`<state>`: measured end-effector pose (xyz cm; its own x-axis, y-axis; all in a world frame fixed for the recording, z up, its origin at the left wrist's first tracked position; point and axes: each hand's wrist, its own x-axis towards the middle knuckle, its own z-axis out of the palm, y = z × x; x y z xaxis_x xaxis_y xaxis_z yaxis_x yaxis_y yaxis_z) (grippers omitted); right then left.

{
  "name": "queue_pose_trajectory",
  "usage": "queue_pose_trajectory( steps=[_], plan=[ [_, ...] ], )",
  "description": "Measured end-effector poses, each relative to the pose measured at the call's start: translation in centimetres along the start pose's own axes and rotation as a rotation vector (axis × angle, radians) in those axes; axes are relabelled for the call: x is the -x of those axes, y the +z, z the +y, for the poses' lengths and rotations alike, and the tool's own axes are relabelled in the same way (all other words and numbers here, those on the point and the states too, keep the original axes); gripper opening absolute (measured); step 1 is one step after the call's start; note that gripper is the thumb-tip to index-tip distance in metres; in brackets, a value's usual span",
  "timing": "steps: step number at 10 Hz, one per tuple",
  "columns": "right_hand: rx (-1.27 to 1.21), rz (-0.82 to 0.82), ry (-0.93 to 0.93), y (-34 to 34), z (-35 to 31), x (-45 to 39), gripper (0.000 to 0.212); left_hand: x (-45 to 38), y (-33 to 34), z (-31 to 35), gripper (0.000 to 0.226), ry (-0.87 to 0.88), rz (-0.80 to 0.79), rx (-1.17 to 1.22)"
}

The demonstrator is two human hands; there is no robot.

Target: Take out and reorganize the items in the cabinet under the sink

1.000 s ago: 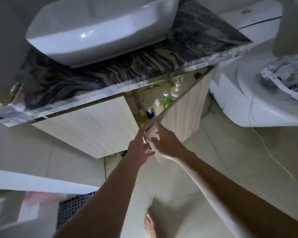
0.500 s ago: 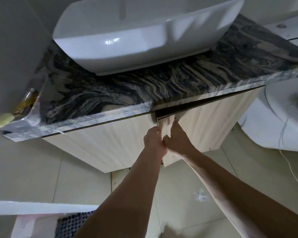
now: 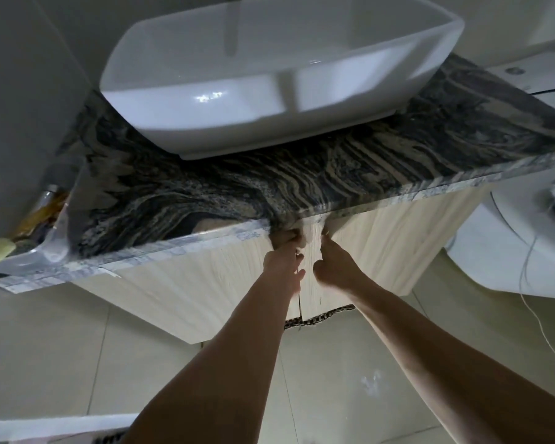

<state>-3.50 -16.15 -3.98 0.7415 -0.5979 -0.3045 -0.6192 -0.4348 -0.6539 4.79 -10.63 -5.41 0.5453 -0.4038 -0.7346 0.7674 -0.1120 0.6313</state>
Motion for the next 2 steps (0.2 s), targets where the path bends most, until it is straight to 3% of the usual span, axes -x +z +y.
queue_pose_trajectory(
  steps=[1,2],
  plan=[
    [-0.035,-0.037,0.004,-0.7,0.8,0.9,0.072,1.6,-1.5,-0.3,0.045,0.007,0.032,-0.106],
    [-0.146,-0.030,0.000,-2.3,2.0,4.8,0.061,5.7,-4.7,-2.6,0.022,0.018,0.056,-0.204]
  ],
)
